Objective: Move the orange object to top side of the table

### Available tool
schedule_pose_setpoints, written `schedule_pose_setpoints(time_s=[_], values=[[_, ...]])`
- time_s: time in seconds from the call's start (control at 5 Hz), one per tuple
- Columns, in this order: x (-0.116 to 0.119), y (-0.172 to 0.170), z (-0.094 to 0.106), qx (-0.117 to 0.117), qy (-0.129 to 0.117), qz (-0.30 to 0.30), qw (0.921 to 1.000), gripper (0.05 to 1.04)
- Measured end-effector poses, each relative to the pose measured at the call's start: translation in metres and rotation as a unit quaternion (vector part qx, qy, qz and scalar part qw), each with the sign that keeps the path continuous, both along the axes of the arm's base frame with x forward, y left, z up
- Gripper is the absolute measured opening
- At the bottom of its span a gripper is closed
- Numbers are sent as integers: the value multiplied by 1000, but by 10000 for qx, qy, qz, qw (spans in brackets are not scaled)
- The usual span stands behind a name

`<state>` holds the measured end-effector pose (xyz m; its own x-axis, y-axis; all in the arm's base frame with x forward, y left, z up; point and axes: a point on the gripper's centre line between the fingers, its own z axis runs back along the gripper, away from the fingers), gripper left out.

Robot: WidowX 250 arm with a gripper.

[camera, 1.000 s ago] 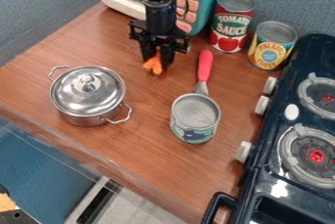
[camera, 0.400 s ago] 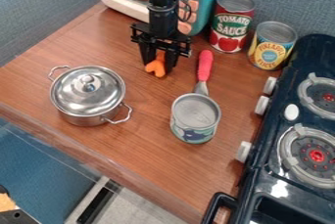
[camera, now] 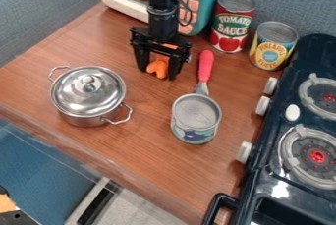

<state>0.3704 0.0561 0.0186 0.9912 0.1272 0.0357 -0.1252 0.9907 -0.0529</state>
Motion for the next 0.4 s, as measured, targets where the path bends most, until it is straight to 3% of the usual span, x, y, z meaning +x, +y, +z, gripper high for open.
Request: schedule_pose_setpoints(time_s=[0.2,0.4], values=[[5,3,47,168,-598,25,9981,1000],[5,4,49,180,-620,14,9979,1000]])
